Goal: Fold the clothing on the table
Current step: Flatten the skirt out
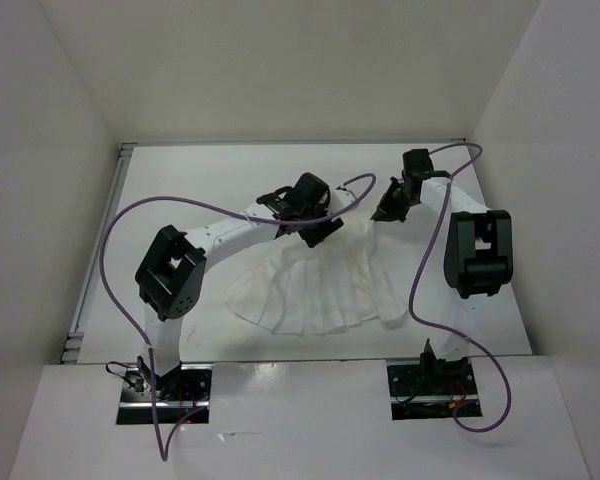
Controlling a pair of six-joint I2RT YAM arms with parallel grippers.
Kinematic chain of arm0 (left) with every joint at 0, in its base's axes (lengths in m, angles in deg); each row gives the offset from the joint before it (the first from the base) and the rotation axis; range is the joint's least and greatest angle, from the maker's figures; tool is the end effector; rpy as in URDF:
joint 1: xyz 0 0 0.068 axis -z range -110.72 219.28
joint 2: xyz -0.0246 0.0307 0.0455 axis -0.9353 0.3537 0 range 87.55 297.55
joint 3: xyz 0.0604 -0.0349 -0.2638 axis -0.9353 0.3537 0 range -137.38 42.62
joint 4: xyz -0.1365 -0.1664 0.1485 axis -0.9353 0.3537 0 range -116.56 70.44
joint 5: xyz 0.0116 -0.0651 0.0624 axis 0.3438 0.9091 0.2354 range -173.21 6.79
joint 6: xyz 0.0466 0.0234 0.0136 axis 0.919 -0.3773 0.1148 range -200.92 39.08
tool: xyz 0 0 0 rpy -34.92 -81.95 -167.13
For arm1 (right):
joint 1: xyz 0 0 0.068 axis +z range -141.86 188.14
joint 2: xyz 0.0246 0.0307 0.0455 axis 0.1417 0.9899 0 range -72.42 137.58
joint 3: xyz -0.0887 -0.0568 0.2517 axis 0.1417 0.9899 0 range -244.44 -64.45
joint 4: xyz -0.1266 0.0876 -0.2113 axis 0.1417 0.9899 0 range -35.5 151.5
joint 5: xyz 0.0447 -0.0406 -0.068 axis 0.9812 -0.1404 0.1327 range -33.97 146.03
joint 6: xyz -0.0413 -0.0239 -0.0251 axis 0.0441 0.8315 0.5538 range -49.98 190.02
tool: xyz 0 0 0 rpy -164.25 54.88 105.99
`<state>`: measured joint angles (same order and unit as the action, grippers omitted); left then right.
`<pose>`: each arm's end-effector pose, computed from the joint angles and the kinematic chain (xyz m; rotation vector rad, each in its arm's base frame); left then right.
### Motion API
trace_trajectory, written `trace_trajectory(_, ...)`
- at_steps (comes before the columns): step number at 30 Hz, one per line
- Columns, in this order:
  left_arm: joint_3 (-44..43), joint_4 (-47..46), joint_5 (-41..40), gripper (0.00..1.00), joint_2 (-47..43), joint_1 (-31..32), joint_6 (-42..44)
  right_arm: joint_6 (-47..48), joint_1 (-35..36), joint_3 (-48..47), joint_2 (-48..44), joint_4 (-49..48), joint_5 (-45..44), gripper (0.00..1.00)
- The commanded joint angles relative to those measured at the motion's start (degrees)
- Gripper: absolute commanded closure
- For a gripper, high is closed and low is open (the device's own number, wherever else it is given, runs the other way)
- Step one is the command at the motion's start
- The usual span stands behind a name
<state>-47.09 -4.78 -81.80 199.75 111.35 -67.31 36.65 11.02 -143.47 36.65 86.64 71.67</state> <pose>0.3317 -0.3006 0.2433 1.1128 2.0807 -0.2729 0.3979 0.0296 0.1966 0.6238 2.6386 0.5622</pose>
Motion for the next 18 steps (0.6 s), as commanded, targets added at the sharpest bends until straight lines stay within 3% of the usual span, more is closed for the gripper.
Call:
trace_trajectory(1,-2.8,1.3,4.9,0.4,0.0,1.2,2.3,0.6,0.5,0.6,-2.3,-1.6,0.0,1.0)
trace_trajectory(6,-3.4,2.0,11.2,0.4,-0.6,1.2,1.0,0.6,0.5,1.2,-1.8,-1.6,0.0,1.0)
trace_trajectory(10,-3.4,2.6,10.7,0.41,1.6,1.7,0.5,1.1,0.5,1.2,-1.1,-1.6,0.0,1.0)
trace_trajectory(18,-2.8,-3.0,6.4,0.6,5.3,1.7,1.0,1.1,0.5,1.2,-1.1,-1.6,0.5,1.0)
